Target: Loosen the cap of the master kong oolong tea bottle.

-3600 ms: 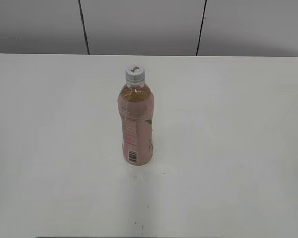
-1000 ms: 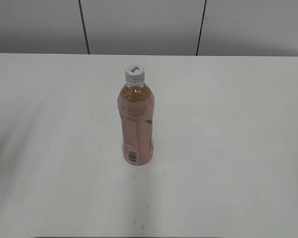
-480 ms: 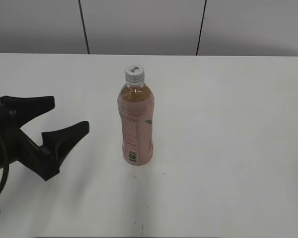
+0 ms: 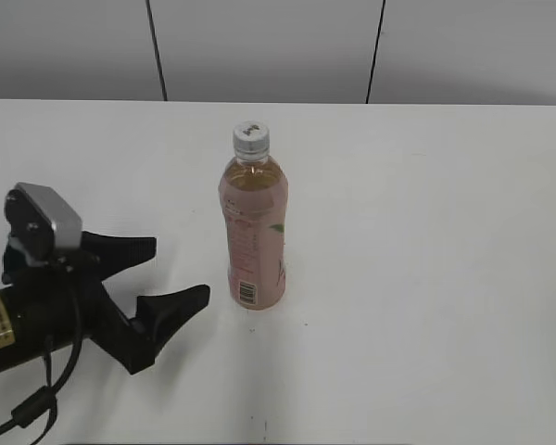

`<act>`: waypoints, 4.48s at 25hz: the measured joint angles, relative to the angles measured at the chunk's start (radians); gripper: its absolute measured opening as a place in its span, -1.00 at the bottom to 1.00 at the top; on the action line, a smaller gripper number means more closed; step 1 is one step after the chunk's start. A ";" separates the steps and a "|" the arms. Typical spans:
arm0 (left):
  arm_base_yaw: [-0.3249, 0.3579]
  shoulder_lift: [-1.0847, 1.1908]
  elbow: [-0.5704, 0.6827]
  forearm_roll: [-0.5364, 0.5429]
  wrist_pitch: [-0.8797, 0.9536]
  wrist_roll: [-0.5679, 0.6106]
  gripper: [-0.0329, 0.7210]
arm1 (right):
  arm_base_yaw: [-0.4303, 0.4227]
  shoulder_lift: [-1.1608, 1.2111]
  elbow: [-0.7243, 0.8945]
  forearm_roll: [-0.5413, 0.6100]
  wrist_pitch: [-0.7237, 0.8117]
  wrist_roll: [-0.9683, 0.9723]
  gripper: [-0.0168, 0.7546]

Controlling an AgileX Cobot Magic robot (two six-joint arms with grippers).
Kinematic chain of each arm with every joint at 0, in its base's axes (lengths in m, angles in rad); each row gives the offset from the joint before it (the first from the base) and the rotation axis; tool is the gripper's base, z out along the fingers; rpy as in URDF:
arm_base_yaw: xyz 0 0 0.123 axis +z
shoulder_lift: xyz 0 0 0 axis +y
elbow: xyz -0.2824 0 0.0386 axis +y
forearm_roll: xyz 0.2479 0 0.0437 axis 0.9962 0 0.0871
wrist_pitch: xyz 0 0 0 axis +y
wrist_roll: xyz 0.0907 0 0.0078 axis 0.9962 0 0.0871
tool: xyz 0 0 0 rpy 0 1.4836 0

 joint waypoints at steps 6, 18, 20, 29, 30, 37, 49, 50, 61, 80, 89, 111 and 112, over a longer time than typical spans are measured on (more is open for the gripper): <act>0.000 0.068 -0.065 0.031 -0.004 0.001 0.70 | 0.000 0.000 0.000 0.000 -0.001 0.000 0.32; -0.072 0.069 -0.219 0.075 0.006 -0.003 0.66 | 0.000 0.000 0.000 0.000 -0.001 0.000 0.32; -0.111 0.069 -0.256 0.062 0.048 -0.003 0.66 | 0.000 0.000 0.000 0.000 -0.002 0.000 0.32; -0.147 0.097 -0.336 -0.029 0.085 -0.005 0.66 | 0.000 0.000 0.000 0.000 -0.002 0.000 0.32; -0.147 0.114 -0.341 -0.023 0.081 -0.008 0.66 | 0.000 0.000 0.000 0.000 -0.002 0.000 0.32; -0.147 0.194 -0.349 -0.027 0.008 -0.009 0.60 | 0.000 0.000 0.000 0.000 -0.002 0.000 0.32; -0.148 0.197 -0.349 -0.031 -0.003 -0.009 0.11 | 0.000 0.000 0.000 0.000 -0.002 0.000 0.32; -0.148 0.197 -0.349 -0.031 -0.003 -0.009 0.11 | 0.000 0.000 0.000 0.000 -0.002 0.000 0.32; -0.148 0.197 -0.349 -0.028 -0.003 -0.009 0.11 | 0.000 0.000 0.000 0.000 -0.002 0.000 0.32; -0.237 0.197 -0.452 0.087 0.066 -0.019 0.11 | 0.000 0.000 0.000 0.002 -0.002 0.000 0.32; -0.297 0.211 -0.459 0.025 0.060 -0.054 0.11 | 0.000 0.000 0.000 0.042 -0.002 0.001 0.32; -0.297 0.249 -0.465 0.057 0.031 -0.053 0.11 | 0.000 1.073 -0.347 0.423 0.065 -0.498 0.13; -0.297 0.249 -0.465 0.061 0.031 -0.053 0.11 | 0.000 1.121 -0.391 0.439 0.085 -0.516 0.13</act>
